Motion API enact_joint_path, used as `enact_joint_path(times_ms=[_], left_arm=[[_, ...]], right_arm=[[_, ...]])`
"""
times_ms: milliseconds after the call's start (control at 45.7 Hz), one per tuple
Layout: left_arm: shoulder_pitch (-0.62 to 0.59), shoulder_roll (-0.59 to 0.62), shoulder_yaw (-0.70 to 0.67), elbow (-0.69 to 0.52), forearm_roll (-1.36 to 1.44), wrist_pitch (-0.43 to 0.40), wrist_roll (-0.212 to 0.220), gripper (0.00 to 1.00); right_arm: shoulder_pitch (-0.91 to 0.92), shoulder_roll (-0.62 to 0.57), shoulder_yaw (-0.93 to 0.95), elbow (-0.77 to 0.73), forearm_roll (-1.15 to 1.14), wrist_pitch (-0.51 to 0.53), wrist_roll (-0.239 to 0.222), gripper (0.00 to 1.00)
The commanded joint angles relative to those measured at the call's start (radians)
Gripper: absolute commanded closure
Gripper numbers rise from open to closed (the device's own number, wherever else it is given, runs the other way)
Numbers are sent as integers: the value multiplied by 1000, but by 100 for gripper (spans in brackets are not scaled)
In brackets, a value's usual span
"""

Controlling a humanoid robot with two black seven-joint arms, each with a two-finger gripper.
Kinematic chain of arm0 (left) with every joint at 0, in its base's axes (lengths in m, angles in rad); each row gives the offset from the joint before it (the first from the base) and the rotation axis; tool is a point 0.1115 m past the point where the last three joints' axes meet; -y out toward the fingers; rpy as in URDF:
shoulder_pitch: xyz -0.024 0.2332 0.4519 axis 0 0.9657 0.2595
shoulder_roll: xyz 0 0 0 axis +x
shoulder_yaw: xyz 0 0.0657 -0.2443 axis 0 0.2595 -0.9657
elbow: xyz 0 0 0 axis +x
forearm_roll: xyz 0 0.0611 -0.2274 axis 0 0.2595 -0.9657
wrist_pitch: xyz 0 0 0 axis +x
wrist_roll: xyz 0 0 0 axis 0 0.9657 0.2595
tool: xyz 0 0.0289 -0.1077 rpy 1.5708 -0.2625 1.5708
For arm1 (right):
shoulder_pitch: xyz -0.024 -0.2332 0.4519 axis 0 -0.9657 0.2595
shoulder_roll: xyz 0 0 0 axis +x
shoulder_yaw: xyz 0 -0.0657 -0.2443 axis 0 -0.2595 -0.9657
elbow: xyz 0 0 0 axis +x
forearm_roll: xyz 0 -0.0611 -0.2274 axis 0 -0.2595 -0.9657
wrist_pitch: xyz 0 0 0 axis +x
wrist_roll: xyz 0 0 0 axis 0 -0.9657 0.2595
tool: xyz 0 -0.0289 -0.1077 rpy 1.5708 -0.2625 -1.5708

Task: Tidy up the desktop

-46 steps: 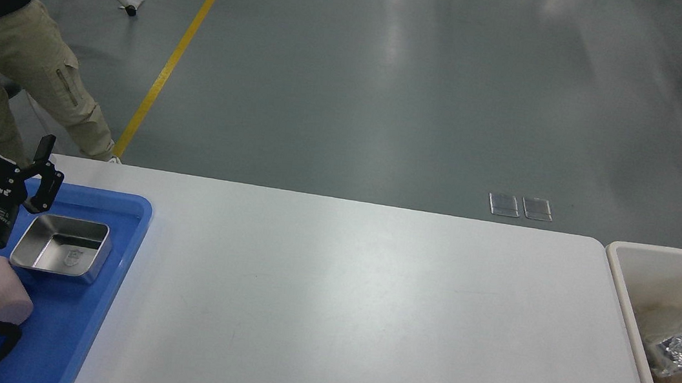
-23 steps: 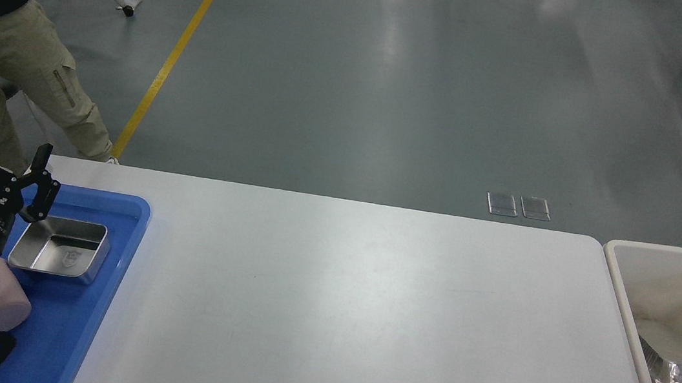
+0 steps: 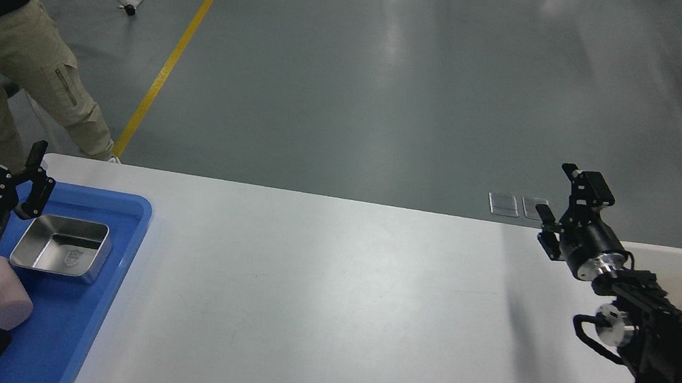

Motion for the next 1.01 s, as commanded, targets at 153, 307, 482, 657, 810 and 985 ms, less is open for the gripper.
enact_joint_path(times_ms=[153, 307, 482, 657, 810, 985], left_arm=[[-7, -1, -1, 0, -2, 3, 3, 4], [-22, -1, 7, 0, 0, -3, 9, 4], [-65, 4, 22, 3, 0, 10, 20, 4], [-74, 7, 24, 1, 0, 28, 26, 4], [-74, 11, 50, 1, 12, 48, 27, 4], [-111, 14, 75, 3, 12, 77, 32, 4]], right_arm=[[59, 214, 171, 1, 0, -34, -2, 0], [81, 242, 217, 36, 9, -34, -5, 0], [84, 181, 231, 224, 10, -68, -6, 0], [56, 3, 216, 521, -6, -155, -8, 0], [13, -95, 214, 613, -19, -160, -8, 0], [-50, -118, 228, 631, -83, -156, -6, 0]])
